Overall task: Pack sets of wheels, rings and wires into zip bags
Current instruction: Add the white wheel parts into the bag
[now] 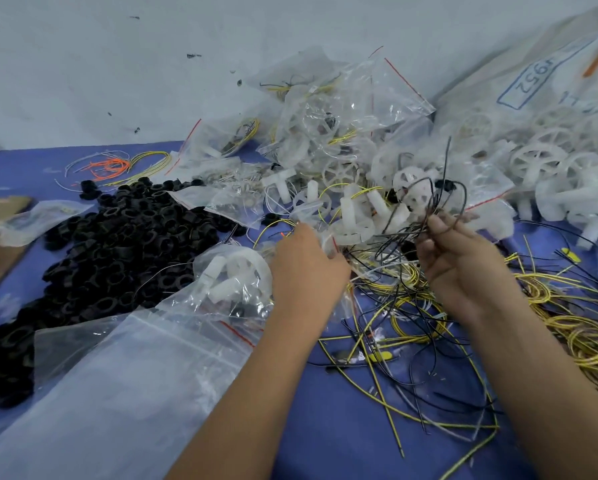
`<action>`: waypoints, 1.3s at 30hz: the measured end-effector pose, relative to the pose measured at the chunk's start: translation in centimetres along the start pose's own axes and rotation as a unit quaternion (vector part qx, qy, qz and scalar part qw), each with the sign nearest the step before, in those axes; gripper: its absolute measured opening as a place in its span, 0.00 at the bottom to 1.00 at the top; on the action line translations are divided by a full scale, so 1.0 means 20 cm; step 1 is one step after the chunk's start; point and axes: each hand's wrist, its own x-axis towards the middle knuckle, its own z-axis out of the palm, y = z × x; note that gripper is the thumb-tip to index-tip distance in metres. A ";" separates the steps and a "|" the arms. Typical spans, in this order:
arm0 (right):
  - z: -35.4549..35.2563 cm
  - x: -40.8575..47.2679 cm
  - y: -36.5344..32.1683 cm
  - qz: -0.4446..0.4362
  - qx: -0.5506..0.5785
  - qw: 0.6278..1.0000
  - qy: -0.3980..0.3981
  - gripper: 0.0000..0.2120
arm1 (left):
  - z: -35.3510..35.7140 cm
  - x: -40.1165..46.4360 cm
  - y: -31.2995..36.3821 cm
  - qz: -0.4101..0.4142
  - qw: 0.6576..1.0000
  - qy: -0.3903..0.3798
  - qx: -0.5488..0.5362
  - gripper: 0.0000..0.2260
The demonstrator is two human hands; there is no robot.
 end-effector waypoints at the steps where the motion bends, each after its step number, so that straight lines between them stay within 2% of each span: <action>1: -0.02 -0.02 0.02 0.003 0.030 1.000 -0.002 0.06 | -0.01 0.00 0.00 0.000 1.000 0.006 -0.007 0.07; 4: -0.02 -0.04 0.05 0.006 0.043 0.999 -0.002 0.08 | -0.02 -0.01 0.01 0.005 1.000 0.021 -0.009 0.06; 7: -0.01 -0.04 0.05 -0.001 0.019 1.000 -0.010 0.06 | -0.02 -0.02 0.02 -0.002 0.998 0.048 -0.033 0.04; 8: 0.00 -0.04 0.05 -0.007 0.011 1.000 -0.019 0.05 | -0.02 -0.02 0.03 -0.003 0.997 0.063 -0.044 0.04; 11: 0.02 -0.05 0.07 -0.031 0.016 0.997 -0.062 0.11 | -0.02 -0.03 0.06 0.017 0.990 0.114 -0.080 0.05; 13: 0.02 -0.05 0.08 -0.042 0.022 0.996 -0.081 0.10 | -0.02 -0.04 0.07 0.022 0.983 0.139 -0.114 0.05; 17: 0.00 -0.04 0.08 -0.043 0.002 0.997 -0.070 0.08 | -0.02 -0.05 0.09 0.036 0.971 0.177 -0.158 0.05; 22: 0.01 -0.04 0.10 -0.029 0.073 0.990 -0.115 0.07 | -0.02 -0.07 0.11 0.079 0.964 0.172 -0.188 0.05; 28: 0.01 -0.05 0.10 -0.015 0.027 0.984 -0.174 0.07 | -0.02 -0.07 0.12 0.081 0.958 0.162 -0.222 0.06; 30: 0.02 -0.06 0.09 0.025 0.089 0.978 -0.190 0.07 | -0.02 -0.06 0.11 0.076 0.956 0.162 -0.233 0.06; 33: 0.04 -0.07 0.07 0.068 0.167 0.962 -0.206 0.20 | -0.03 -0.06 0.11 0.076 0.954 0.165 -0.239 0.05; 34: 0.03 -0.07 0.06 0.074 0.185 0.957 -0.212 0.22 | -0.03 -0.06 0.11 0.077 0.955 0.163 -0.237 0.06; 35: 0.03 -0.07 0.06 0.077 0.191 0.955 -0.214 0.19 | -0.03 -0.06 0.11 0.080 0.956 0.162 -0.232 0.06; 37: 0.03 -0.07 0.06 0.066 0.137 0.969 -0.197 0.08 | -0.02 -0.06 0.10 0.087 0.959 0.162 -0.217 0.06; 39: 0.02 -0.07 0.07 0.030 0.037 0.986 -0.162 0.06 | -0.02 -0.06 0.09 0.086 0.961 0.165 -0.203 0.06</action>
